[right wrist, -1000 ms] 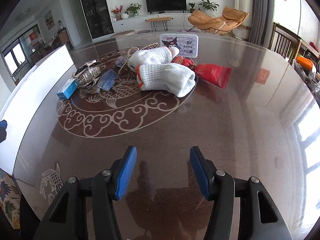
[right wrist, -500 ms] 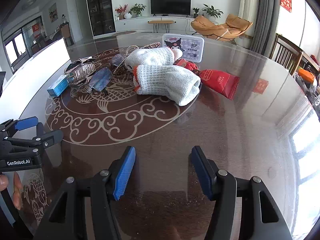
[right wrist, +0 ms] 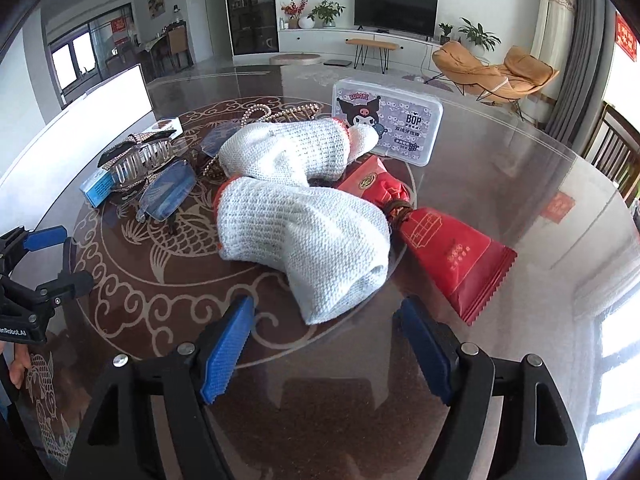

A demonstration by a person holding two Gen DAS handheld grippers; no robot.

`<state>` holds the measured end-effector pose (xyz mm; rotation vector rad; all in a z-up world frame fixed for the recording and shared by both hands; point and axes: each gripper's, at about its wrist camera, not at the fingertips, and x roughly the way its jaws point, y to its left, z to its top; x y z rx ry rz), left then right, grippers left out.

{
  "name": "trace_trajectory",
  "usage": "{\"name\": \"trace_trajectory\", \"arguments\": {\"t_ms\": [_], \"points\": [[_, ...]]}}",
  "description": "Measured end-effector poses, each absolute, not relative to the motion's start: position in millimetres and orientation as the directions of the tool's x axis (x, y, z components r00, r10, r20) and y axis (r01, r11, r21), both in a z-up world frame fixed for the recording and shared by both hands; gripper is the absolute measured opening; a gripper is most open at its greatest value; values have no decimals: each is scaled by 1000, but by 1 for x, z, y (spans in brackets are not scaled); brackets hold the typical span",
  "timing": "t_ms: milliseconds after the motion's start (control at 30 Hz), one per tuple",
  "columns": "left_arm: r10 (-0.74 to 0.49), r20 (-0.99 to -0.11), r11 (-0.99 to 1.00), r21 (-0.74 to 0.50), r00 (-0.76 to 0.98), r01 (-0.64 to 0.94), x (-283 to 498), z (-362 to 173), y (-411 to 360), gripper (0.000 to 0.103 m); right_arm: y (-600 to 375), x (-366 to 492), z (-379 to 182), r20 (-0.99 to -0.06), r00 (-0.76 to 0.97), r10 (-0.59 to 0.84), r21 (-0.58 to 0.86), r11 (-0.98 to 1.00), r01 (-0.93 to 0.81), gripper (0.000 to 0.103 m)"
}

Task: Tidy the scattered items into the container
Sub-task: 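Grasp another white orange-cuffed glove with the right gripper, then grasp the blue-and-white nail-cream carton with the left gripper while the right holds its glove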

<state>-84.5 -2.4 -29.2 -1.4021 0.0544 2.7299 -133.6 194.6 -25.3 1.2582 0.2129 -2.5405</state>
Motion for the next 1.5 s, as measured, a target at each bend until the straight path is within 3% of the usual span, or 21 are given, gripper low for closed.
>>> {"name": "trace_trajectory", "arguments": {"t_ms": [233, 300, 333, 367, 700, 933, 1267, 1300, 1367, 1400, 1433, 1500], "points": [[48, -813, -997, -2, -581, -80, -84, -29, -3, 103, 176, -164, -25, -794, -572, -206, -15, -934, 357, 74], [48, -813, -997, -2, -581, -80, -84, -29, -3, 103, 167, -157, -22, -782, -584, -220, -15, -929, 369, 45], [48, -813, -997, -2, -581, -81, -84, -29, -3, 103, 160, -151, -22, -778, -594, -205, -40, -928, 371, 26], [48, -813, -997, 0, -580, -82, -84, -29, -2, 103, 154, -143, -22, -775, -605, -183, -71, -926, 372, 23], [97, -823, -985, 2, -560, -174, -66, -28, -26, 103, 158, -69, -24, -778, -610, -152, -39, -957, 289, 22], [73, -843, -990, 3, -534, -139, -137, -26, -46, 103, 155, -68, -23, -775, -621, -122, -79, -955, 287, 22], [91, -845, -984, 7, -527, -180, -203, -26, -62, 103, 163, -69, -23, -779, -605, -165, -18, -959, 283, 24], [99, -844, -980, 8, -527, -198, -205, -26, -60, 101, 163, -68, -24, -779, -606, -162, -20, -959, 283, 24], [119, -836, -974, 8, -536, -228, -205, -21, -54, 84, 163, -68, -24, -779, -606, -161, -21, -959, 283, 24], [125, -833, -971, 8, -539, -238, -202, -18, -50, 68, 163, -68, -24, -779, -606, -161, -21, -959, 282, 24], [129, -830, -969, 10, -543, -246, -198, -15, -47, 46, 163, -68, -23, -779, -606, -162, -20, -959, 282, 24], [130, -828, -968, 12, -546, -249, -188, -13, -42, 42, 163, -68, -23, -779, -606, -162, -20, -959, 282, 24]]}}
